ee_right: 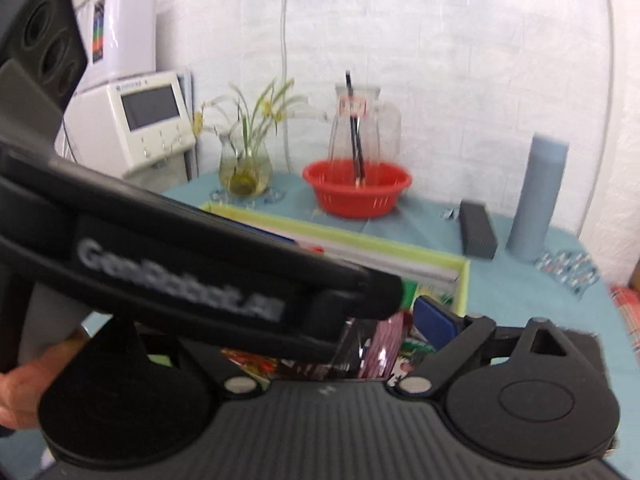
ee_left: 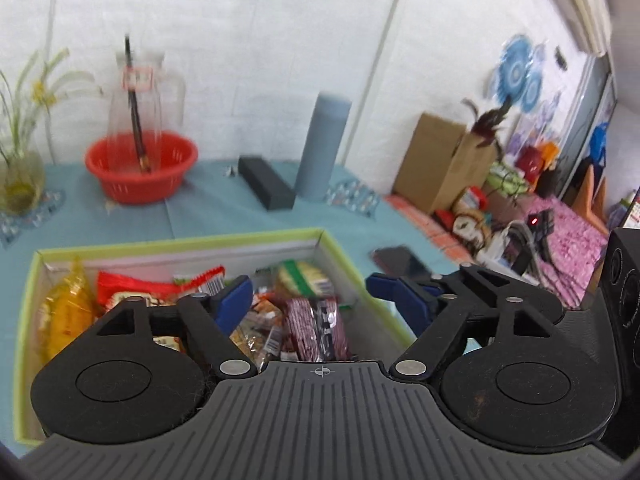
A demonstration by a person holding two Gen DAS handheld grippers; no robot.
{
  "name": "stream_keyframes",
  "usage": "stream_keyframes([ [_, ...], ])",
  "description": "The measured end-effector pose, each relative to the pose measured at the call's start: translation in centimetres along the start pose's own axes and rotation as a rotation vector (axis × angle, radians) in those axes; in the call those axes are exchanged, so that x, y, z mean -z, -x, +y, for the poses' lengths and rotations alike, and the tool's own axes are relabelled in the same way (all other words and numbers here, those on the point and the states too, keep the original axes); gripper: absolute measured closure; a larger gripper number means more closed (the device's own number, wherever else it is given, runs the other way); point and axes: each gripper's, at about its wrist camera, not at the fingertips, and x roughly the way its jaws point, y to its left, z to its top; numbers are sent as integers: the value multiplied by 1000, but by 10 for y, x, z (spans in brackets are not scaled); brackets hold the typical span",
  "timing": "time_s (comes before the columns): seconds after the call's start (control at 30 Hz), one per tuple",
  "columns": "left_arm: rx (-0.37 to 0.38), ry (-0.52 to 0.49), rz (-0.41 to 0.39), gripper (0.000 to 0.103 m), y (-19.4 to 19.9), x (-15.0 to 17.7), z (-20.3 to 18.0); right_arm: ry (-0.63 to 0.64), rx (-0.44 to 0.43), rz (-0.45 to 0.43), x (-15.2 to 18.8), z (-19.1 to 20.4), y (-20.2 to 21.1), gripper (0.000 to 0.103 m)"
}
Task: Organize snacks
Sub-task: 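Grasp the white-and-yellow biscuit bag with the left gripper and lift it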
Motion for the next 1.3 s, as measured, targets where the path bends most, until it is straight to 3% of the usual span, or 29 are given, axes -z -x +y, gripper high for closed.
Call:
stream_keyframes([
  [0.1, 11, -17, -71, 27, 52, 9, -10, 19, -17, -48, 9, 16, 42, 10],
  [0.2, 3, -11, -109, 23, 97, 33, -10, 18, -66, -37, 32, 41, 68, 10],
  [0.33, -59, 28, -94, 22, 137, 79, 1, -8, -164, 43, 75, 85, 79, 10],
  [0.4, -109, 79, -46, 22, 148, 111, 11, -26, -206, 93, 94, 105, 74, 10],
  [0.57, -130, 218, 69, 24, 154, 169, 32, -15, -223, 175, 120, 144, 61, 10],
  [0.7, -117, 250, 113, 28, 144, 179, 40, 20, -218, 214, 120, 158, 43, 10],
  [0.8, -98, 271, 141, 43, 131, 178, 46, 43, -219, 242, 120, 165, 33, 14],
  [0.87, -85, 296, 185, 63, 121, 180, 51, 59, -241, 255, 121, 168, 33, 21],
  [0.9, -78, 306, 204, 68, 118, 182, 52, 75, -249, 259, 121, 172, 35, 22],
  [1.13, -69, 285, 220, 72, 139, 202, 31, 107, -259, 260, 137, 182, 65, 19],
  [1.3, -80, 245, 213, 67, 152, 210, 11, 105, -259, 253, 151, 184, 89, 15],
])
